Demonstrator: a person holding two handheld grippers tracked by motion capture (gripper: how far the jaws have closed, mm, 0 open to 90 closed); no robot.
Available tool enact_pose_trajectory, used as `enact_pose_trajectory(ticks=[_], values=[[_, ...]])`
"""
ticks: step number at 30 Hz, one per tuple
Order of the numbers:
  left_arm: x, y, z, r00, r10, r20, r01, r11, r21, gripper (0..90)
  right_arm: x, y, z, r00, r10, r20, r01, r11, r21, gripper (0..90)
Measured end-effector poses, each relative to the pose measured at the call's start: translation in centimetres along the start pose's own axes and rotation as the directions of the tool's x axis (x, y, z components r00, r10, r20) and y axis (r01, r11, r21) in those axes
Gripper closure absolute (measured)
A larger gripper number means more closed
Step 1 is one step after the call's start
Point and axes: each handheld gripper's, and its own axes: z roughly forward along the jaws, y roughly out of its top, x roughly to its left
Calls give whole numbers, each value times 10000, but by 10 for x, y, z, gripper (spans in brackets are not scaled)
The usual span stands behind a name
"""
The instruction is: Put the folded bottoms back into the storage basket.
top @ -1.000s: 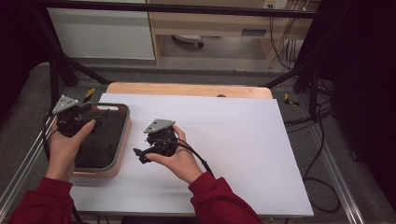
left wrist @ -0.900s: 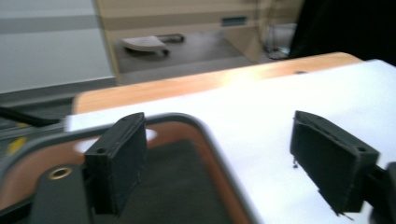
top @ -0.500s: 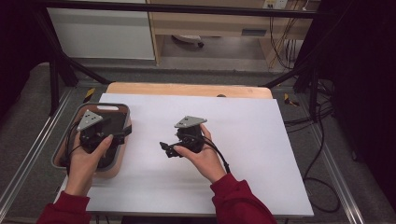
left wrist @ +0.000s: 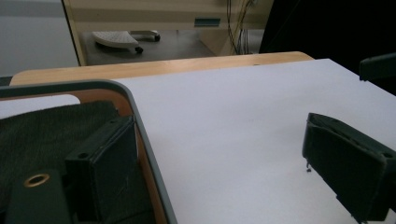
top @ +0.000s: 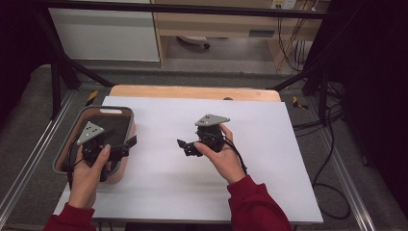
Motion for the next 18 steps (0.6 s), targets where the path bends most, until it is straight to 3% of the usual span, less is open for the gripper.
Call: enact_pose_trajectory(ticks=[4, 7, 13, 18], values=[[1, -7, -2, 10000, -36, -41, 36, 10000, 10, 105, -6, 0, -5, 9999, 77, 98, -76, 10000, -48, 58], [2, -10, -1, 9995, -280, -127, 280, 9996, -2, 111, -9, 1, -8, 9998, 195, 110, -194, 9998, -80, 59], [3, -22, -3, 9994, -249, -225, 250, 9997, 60, 111, -13, 3, -14, 9994, 62, 330, -57, 9999, -152, 76], [3, -32, -4, 9997, -56, -236, 57, 10000, 23, 110, -16, 9, -19, 9976, 193, 671, -149, 9978, -652, 81]])
